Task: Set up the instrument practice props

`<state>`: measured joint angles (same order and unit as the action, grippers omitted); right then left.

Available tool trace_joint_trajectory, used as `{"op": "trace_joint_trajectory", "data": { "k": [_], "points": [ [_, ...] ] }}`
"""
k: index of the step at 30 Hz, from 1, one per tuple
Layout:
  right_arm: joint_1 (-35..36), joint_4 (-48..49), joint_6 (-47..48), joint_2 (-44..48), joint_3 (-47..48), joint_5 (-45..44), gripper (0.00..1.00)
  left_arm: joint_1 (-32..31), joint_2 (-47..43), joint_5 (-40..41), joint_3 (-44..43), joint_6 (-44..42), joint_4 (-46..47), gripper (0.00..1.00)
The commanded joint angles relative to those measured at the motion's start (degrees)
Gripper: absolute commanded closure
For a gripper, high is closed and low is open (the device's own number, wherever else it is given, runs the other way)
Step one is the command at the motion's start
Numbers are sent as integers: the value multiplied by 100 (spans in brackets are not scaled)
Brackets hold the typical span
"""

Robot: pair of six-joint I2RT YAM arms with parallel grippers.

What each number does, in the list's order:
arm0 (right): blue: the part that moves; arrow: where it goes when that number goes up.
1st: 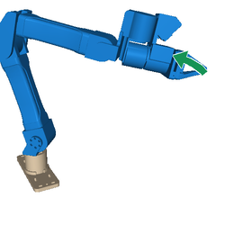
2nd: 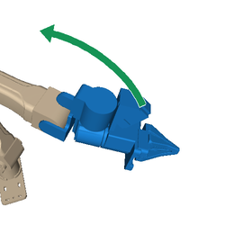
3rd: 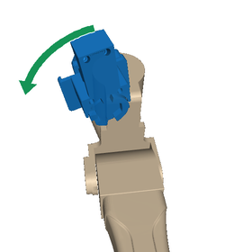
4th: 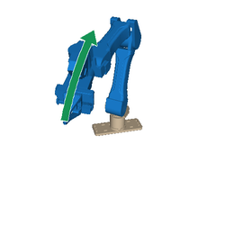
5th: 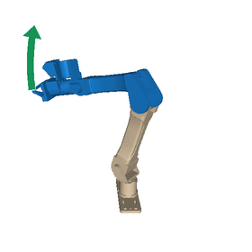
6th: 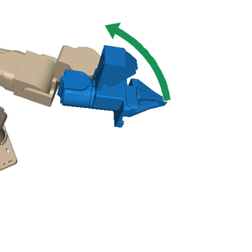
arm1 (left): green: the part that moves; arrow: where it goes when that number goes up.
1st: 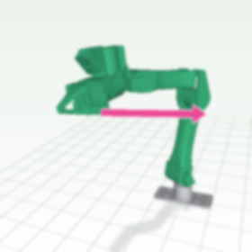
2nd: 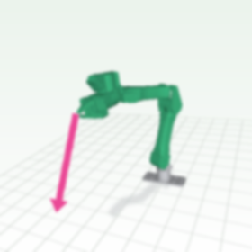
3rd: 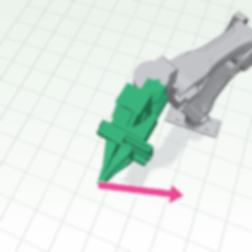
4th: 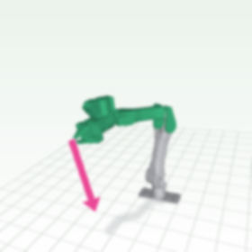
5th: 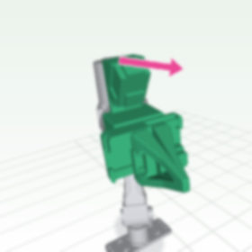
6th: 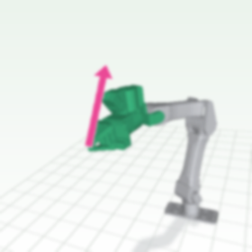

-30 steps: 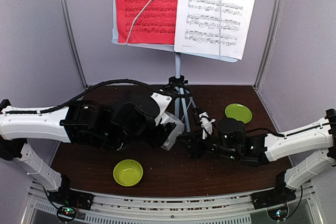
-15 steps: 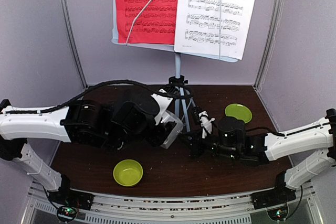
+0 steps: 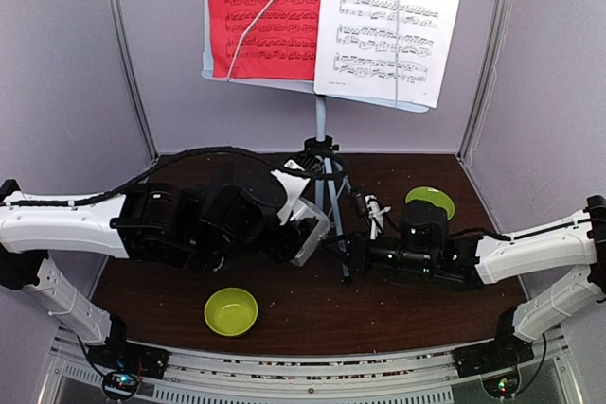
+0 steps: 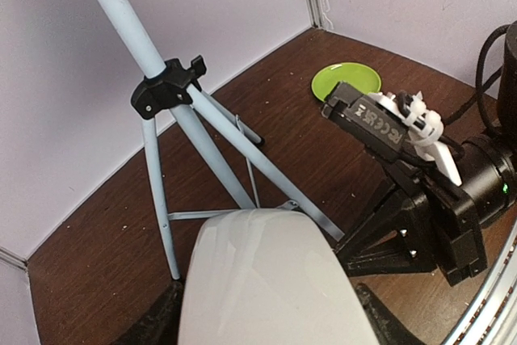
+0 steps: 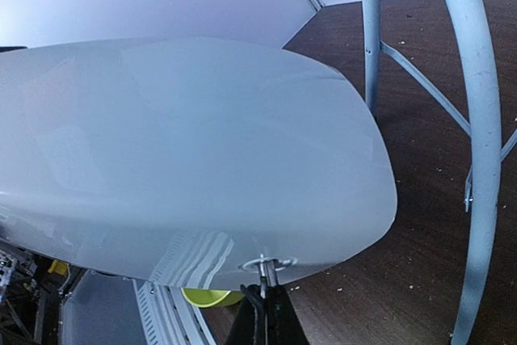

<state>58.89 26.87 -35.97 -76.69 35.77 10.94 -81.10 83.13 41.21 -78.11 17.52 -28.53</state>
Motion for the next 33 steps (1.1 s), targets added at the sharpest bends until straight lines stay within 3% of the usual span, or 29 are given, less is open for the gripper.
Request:
{"op": "trace_joint_trajectory", "data": {
  "k": [1, 14, 20, 23, 33],
  "points": [
    [-302, 1052, -873, -186, -110, 494, 100, -81, -305, -41, -6, -60, 683, 100],
    [-642, 2624, -2357, -819, -430, 1263, 100, -80, -359, -50, 126, -3, 710, 100],
    [-666, 2781, -2424, -933, -370, 1422, 100, -81, -377, -23, 171, 30, 722, 100],
    [-657, 2263, -2020, -760, -330, 1395, 100, -54, -354, 1, 214, 169, 750, 100],
    [-625, -298, -190, 319, -408, 1165, 64, 542, 49, -952, 125, 963, 343, 100]
  ]
}}
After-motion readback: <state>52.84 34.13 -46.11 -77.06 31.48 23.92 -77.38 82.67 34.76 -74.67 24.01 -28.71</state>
